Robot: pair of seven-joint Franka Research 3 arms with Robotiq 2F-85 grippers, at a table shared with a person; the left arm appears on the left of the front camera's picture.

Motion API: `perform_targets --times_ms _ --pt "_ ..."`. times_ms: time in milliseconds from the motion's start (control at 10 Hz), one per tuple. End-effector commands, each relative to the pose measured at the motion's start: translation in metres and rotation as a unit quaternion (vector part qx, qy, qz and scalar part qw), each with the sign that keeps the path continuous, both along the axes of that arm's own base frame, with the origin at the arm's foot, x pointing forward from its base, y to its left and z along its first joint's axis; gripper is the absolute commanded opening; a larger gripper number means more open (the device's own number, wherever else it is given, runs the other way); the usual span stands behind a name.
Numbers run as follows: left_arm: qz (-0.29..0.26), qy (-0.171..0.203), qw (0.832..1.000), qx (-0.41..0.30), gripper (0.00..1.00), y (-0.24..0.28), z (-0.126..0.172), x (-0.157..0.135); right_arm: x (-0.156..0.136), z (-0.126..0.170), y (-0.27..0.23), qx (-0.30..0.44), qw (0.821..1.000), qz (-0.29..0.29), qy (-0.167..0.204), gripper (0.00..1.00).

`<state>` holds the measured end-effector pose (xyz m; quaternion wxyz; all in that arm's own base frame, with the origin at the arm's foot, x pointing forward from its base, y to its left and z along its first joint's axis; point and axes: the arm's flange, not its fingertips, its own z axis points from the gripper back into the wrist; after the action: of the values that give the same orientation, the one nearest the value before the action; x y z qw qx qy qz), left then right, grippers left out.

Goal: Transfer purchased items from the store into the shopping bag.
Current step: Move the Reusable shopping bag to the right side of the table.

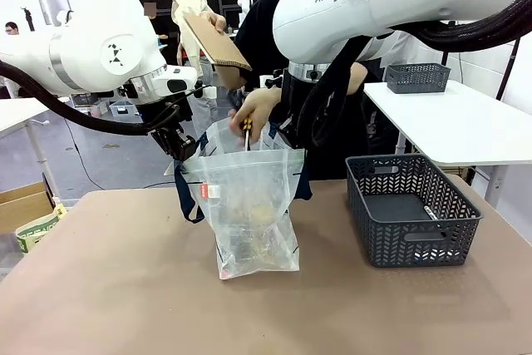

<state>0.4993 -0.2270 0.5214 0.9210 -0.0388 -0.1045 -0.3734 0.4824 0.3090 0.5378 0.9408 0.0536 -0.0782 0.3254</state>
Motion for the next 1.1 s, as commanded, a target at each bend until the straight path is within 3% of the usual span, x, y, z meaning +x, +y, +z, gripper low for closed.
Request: perform_targets --times_ms 0,1000 --pt "0.0 0.0 1.0 0.003 0.0 0.0016 -0.0013 -0.0002 0.0005 0.0 -0.001 -0.001 1.0 0.007 0.0 0.0" --pt "0.0 0.0 1.0 0.003 0.0 0.0016 -0.0013 -0.0002 0.0005 0.0 -0.001 -0.001 1.0 0.007 0.0 0.0"
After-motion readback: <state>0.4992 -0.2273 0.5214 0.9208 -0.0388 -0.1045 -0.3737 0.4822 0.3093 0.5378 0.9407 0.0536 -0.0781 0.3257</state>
